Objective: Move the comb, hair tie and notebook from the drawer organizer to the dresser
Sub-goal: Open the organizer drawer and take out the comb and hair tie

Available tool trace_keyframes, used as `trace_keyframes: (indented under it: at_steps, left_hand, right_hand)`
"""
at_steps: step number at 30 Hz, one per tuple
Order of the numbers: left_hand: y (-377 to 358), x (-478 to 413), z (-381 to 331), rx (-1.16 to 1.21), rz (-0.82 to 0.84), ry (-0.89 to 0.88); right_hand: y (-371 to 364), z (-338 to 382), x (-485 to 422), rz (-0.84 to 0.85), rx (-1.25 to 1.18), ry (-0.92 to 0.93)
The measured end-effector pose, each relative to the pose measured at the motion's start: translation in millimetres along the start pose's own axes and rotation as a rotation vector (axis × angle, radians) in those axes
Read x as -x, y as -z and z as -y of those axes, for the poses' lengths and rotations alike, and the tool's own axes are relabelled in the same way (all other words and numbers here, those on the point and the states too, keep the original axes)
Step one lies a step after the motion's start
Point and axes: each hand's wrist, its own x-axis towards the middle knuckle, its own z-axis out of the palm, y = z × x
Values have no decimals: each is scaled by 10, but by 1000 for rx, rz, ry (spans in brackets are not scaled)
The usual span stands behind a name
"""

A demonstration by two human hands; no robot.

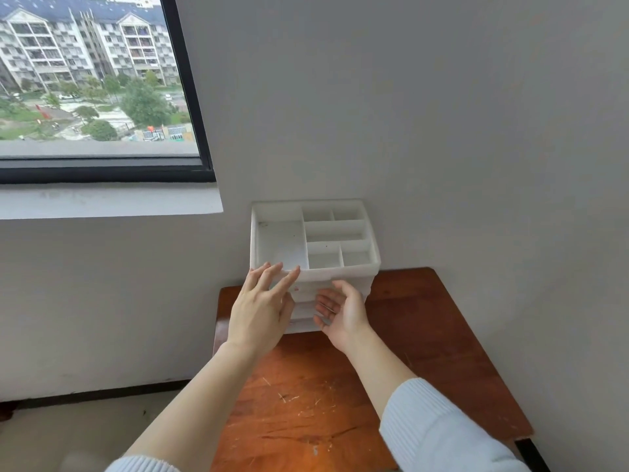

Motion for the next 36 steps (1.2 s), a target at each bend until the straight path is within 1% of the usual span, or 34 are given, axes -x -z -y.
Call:
trace_keyframes:
  at_steps: [6,11,14,17,20,23,25,26,28,30,32,34,36]
  left_hand:
    - [20,-82,-11,103,-21,82]
    - [6,-89,75,103,-32,63]
    - [-33,-32,18,122,-13,93]
    - [-67,67,-56,152,24,126]
    - [-61,93,-79,125,66,109]
    - [-28,124,-117,132,64,103]
    - [-5,172,-149,143,43,111]
    - [6,199,-162,141,34,113]
    - [16,237,-180,127,14,88]
    - [28,232,-200,118,9,55]
    - [57,170,-232,122,75,90]
    - [55,87,-253,76,205,151]
    - [39,13,-272,6,332,193]
  right_hand:
    - [15,-47,80,26,12,-21]
    - [143,-135,265,4,109,-78]
    - [290,-149,384,-36,138,-114]
    - [439,-199,473,-37,175,-144]
    - [468,-191,518,-39,223,-131]
    - [482,-136,573,-6,360,-157]
    - [506,-54,665,62,565,-161]
    - [519,0,707,100,687,-110]
    - [502,146,762,140,876,106]
    - [409,336,740,93,1026,377]
    - [276,506,642,-8,1274,621]
    - [156,555,515,-92,1596,730]
    - [87,472,377,-142,1834,720]
